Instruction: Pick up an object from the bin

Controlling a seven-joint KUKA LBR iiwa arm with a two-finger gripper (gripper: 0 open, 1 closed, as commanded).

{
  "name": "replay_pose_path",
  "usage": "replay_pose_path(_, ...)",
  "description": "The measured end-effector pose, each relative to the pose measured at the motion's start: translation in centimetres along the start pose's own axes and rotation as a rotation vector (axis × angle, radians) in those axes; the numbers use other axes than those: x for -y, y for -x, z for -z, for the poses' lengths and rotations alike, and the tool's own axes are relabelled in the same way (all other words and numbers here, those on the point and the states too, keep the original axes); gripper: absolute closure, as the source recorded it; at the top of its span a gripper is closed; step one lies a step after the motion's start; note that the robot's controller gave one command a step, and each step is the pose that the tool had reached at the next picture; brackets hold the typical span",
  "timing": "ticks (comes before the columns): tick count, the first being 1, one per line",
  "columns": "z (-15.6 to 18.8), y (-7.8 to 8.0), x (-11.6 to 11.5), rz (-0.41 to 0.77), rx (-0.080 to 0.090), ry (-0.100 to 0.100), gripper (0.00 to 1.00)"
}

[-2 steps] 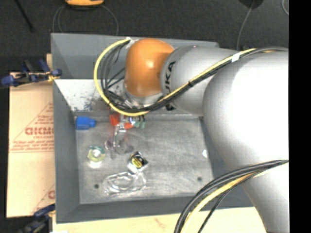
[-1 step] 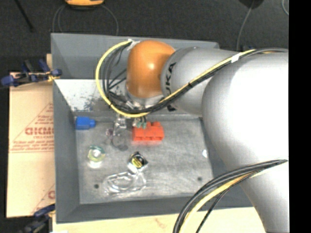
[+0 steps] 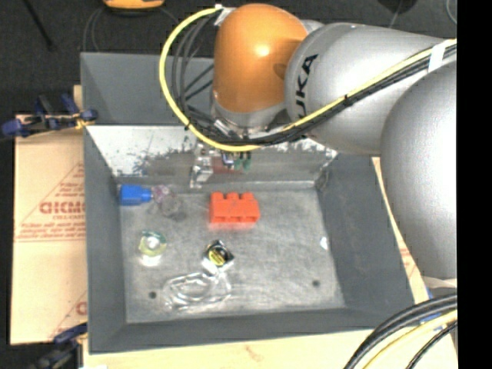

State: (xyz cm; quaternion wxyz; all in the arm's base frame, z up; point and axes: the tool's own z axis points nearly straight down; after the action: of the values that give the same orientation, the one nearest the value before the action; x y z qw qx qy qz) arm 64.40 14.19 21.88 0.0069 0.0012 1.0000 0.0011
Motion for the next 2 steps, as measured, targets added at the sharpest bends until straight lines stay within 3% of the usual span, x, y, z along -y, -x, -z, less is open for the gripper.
replay_pose_path(1, -8.0, -3.8, 1.7, -0.200, -0.017, -0.004, 1.00)
replay_pose_path(2, -1.6, -6.0, 9.0, 0.031, -0.005, -0.005, 1.00)
